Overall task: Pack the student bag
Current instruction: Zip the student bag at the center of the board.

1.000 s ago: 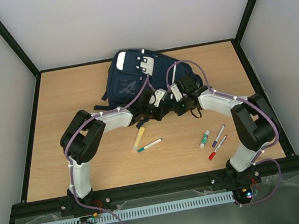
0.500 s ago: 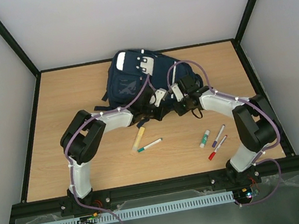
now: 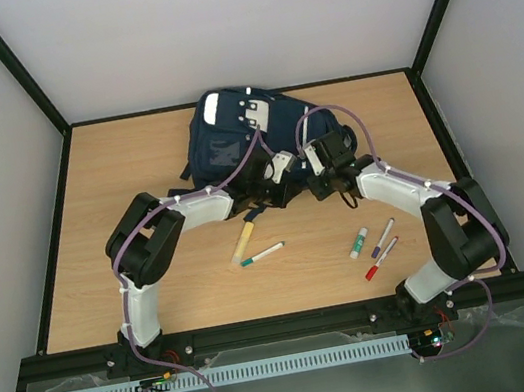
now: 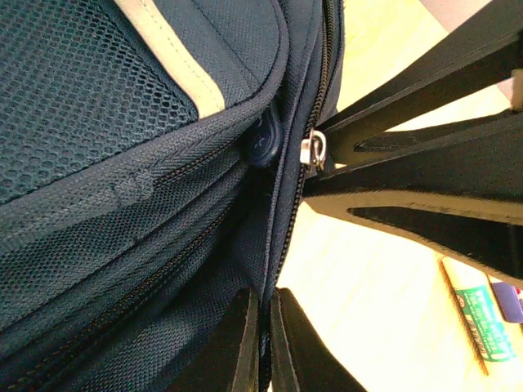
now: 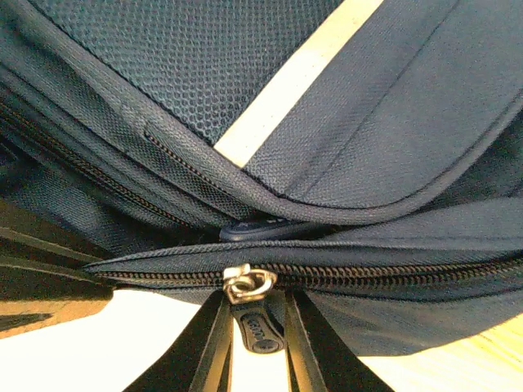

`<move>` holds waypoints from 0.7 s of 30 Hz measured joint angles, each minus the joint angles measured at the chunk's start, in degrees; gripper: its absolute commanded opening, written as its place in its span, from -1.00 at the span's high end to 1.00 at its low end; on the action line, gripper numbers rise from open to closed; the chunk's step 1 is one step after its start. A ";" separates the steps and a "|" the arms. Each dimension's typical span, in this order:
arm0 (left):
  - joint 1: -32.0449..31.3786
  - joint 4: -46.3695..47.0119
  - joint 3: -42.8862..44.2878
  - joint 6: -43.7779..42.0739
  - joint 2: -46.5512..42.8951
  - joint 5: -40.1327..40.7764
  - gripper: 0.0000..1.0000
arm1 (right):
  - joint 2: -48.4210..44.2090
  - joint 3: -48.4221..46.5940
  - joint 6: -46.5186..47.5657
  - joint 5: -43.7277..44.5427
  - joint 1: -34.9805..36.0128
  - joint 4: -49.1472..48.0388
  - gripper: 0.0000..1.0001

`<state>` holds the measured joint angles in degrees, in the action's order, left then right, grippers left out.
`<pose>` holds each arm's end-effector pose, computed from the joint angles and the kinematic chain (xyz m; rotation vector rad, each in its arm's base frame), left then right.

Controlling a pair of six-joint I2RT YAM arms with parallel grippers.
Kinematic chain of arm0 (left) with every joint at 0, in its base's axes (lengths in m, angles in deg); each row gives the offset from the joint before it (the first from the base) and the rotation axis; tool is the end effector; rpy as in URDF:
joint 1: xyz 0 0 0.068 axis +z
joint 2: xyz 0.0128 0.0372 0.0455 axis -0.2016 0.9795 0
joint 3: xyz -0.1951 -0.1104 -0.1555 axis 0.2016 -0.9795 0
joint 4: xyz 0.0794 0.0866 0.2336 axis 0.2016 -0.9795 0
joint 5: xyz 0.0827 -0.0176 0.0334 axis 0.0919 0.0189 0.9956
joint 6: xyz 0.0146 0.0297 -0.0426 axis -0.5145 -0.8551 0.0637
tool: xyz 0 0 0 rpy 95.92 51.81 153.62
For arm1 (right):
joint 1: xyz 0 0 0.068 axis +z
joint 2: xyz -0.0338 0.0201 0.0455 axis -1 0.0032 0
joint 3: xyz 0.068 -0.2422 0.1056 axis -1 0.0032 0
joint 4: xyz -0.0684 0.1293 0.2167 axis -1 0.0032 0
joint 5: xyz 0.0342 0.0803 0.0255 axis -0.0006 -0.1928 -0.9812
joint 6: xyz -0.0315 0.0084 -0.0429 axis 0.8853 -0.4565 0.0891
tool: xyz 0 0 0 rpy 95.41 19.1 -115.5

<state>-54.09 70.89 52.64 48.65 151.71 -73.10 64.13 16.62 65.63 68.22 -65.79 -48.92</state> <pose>0.3128 -0.3073 0.1621 0.8180 2.1332 -1.0389 0.2975 0.1287 0.2103 -0.5252 2.2559 0.0545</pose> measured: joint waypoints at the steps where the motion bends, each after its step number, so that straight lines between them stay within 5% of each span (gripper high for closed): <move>1: 0.00 0.11 0.07 0.07 0.00 -0.17 0.92 | -0.63 0.13 0.13 0.13 0.00 -0.09 0.65; 11: 0.00 -0.13 0.11 0.28 0.00 -0.63 0.92 | -0.37 0.46 0.46 0.15 -0.02 -0.83 0.51; 21: 0.00 -0.39 0.11 0.26 0.00 -0.61 0.92 | 0.31 0.46 1.36 0.90 0.00 -1.20 0.61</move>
<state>-54.09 70.50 52.75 48.92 151.71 -73.71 64.43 17.08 66.98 69.12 -65.79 -50.12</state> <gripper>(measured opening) 0.048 0.197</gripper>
